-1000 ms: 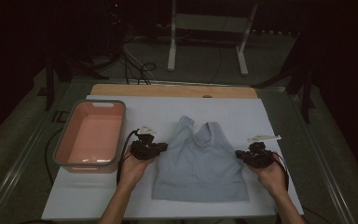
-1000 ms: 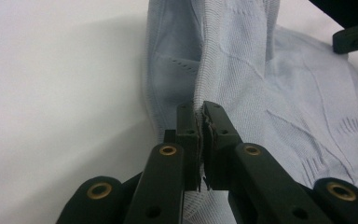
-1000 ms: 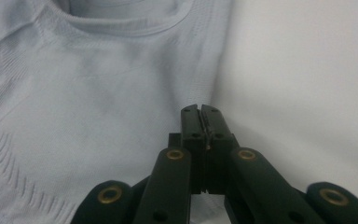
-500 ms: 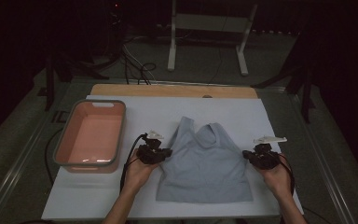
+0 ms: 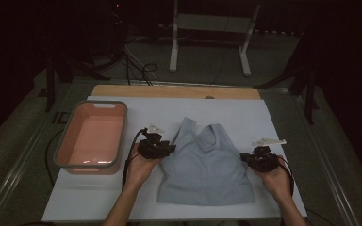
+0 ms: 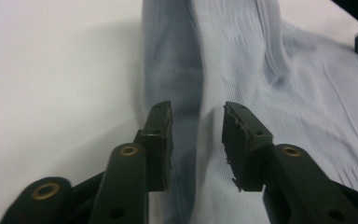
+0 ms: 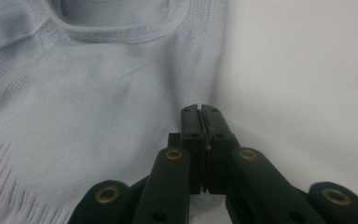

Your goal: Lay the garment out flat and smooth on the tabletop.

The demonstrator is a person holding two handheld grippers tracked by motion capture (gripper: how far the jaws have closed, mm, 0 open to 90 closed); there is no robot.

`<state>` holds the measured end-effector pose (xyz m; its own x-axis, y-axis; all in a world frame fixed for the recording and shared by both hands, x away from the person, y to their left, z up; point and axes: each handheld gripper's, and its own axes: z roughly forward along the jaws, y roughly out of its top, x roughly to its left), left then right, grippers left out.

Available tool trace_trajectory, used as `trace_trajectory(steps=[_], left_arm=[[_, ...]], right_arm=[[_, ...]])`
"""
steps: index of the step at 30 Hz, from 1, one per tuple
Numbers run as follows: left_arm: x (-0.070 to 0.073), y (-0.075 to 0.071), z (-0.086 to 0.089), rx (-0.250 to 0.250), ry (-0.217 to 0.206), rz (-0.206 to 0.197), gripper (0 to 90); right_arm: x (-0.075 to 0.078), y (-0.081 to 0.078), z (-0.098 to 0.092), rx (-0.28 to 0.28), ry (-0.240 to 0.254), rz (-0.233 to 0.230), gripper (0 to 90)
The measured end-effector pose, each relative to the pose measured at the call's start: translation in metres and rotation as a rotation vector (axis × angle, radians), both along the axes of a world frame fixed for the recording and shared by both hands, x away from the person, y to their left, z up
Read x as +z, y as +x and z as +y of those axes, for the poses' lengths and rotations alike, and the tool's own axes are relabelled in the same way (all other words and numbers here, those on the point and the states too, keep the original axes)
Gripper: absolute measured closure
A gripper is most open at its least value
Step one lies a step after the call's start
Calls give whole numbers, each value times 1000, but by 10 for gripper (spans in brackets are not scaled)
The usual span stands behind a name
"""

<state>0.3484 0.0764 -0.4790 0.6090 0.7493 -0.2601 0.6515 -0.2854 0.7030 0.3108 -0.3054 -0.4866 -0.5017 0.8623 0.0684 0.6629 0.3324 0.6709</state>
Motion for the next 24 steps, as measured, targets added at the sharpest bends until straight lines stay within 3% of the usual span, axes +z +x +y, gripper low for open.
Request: trace_trajectory(steps=[4,9,11,15,18,20,24], left_arm=[[5,8,1,46,-17,-6,573],[8,19,-2,28,-107,4,532],[10,25,-7,19,-117,5,515],[8,37,-21,19,-79,36,563],[2,40,-29,21,7,44,770],[-2,42,-29,38,37,56,843],[-6,45,-23,84,75,71,880]], right_arm=[[0,0,-1,0,8,-3,884],[0,0,-1,2,16,-3,878],[0,0,0,5,18,-4,873],[0,0,2,13,20,-8,864],[0,0,3,14,22,-11,862],[0,0,2,16,28,-11,861],[-1,0,2,16,30,-12,857]])
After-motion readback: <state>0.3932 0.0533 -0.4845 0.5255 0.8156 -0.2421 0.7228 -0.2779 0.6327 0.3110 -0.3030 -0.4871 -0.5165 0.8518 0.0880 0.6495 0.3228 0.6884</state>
